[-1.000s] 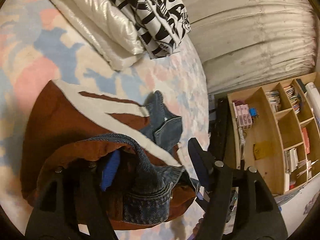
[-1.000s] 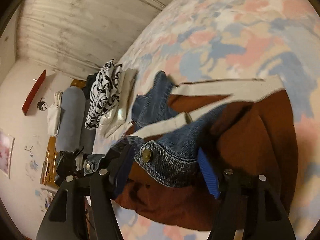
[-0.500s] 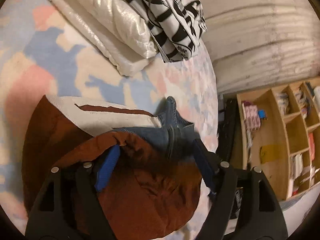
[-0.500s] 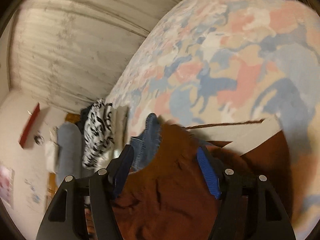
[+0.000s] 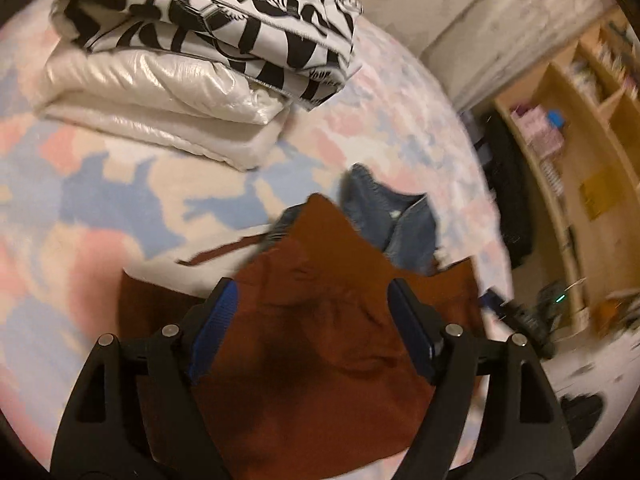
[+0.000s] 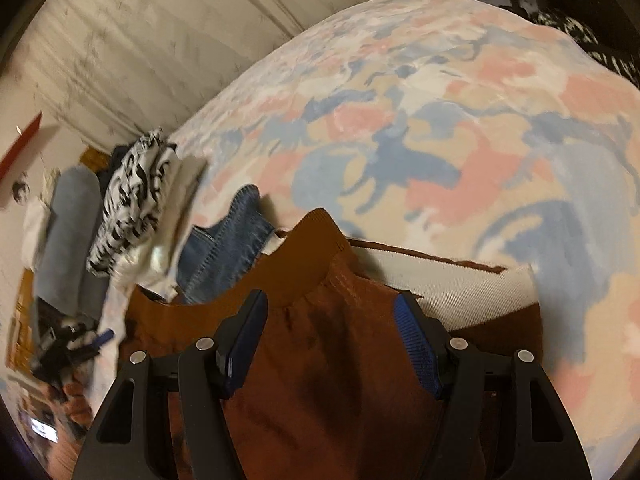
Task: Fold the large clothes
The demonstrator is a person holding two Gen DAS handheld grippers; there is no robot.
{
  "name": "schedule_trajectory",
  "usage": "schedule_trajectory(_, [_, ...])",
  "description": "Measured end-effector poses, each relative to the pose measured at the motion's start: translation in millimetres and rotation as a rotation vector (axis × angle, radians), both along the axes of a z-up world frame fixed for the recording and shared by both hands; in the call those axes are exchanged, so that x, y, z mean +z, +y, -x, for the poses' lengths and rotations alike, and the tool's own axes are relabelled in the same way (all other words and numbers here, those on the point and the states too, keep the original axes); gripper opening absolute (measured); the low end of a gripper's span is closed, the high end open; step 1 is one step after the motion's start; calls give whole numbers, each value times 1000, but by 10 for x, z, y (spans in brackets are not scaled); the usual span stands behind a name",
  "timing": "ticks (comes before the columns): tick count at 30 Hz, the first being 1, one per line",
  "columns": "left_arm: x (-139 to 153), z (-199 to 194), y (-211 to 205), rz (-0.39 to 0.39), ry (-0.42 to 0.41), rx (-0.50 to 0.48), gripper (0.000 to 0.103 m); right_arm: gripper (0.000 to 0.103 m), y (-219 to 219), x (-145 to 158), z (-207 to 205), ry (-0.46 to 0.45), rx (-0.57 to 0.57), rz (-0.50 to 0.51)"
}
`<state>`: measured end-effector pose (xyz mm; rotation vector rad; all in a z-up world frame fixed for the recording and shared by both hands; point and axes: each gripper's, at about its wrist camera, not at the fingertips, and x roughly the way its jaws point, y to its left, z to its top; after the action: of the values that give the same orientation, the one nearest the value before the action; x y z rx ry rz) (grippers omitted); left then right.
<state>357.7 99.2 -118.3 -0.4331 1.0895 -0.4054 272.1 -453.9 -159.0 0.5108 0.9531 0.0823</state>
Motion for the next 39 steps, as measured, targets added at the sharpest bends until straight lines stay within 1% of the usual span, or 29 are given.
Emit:
schedule_trajectory(3, [-92, -77, -110, -90, -7, -38, 75, 67, 74, -70, -97, 11, 16, 52])
schedule_trajectory(7, [-238, -184, -336, -226, -43, -78, 74, 66, 147, -168, -231, 20, 40, 105])
schedule_trajectory(8, [-283, -211, -381, -249, -49, -81, 65, 66, 152, -193, -258, 22, 42, 110])
schedule_trajectory(9, [-320, -229, -406, -264, -54, -80, 57, 58, 156, -216, -281, 25, 40, 115])
schedule_trajectory(10, [-374, -259, -434, -281, -51, -83, 45, 43, 150, -252, -308, 27, 38, 117])
schedule_trajectory(11, [-408, -273, -450, -280, -45, -82, 33, 33, 139, -304, -342, 35, 45, 104])
schedule_trajectory(12, [-427, -282, -472, -281, -46, -79, 26, 17, 133, -343, -362, 41, 59, 87])
schedule_trajectory(13, [-408, -268, -485, -281, -63, -69, 19, 14, 139, -378, -375, 39, 77, 74])
schedule_trajectory(15, [-323, -218, -532, -297, -112, -58, 16, 12, 153, -321, -332, 1, 47, 123])
schedule_trajectory(17, [-193, -174, -563, -302, -177, -58, 15, 12, 142, -176, -260, -70, -10, 142])
schedule_trajectory(19, [-133, -202, -580, -308, -200, -48, 14, 12, 132, -42, -213, -127, -55, 151])
schedule_trajectory(20, [-140, -246, -585, -315, -203, -43, 14, 12, 138, -14, -231, -136, -68, 164])
schedule_trajectory(21, [-161, -286, -591, -319, -194, -36, 14, 12, 157, -27, -275, -126, -78, 186])
schedule_trajectory(22, [-217, -347, -591, -325, -177, -26, 14, 12, 177, -94, -353, -95, -86, 216])
schedule_trajectory(23, [-291, -397, -588, -337, -165, -19, 14, 12, 186, -165, -411, -67, -89, 225])
schedule_trajectory(26, [-516, -454, -514, -341, -132, 3, 14, 12, 202, -458, -566, 27, -90, 254])
schedule_trajectory(28, [-630, -434, -401, -302, -124, 20, 15, 12, 172, -612, -588, 41, -91, 255])
schedule_trajectory(31, [-666, -402, -271, -234, -119, 34, 16, 12, 142, -665, -596, 37, -94, 238])
schedule_trajectory(33, [-650, -390, -208, -195, -114, 33, 17, 14, 110, -682, -606, 46, -84, 224])
schedule_trajectory(35, [-567, -346, -151, -180, -108, 33, 18, 20, 73, -638, -608, 67, -69, 200])
schedule_trajectory(37, [-432, -256, -138, -199, -133, 47, 18, 27, 58, -509, -556, 73, -76, 203])
schedule_trajectory(38, [-333, -179, -126, -222, -161, 55, 18, 28, 77, -439, -518, 62, -82, 213])
schedule_trajectory(39, [-232, -90, -128, -255, -192, 62, 18, 32, 119, -333, -452, 39, -88, 230])
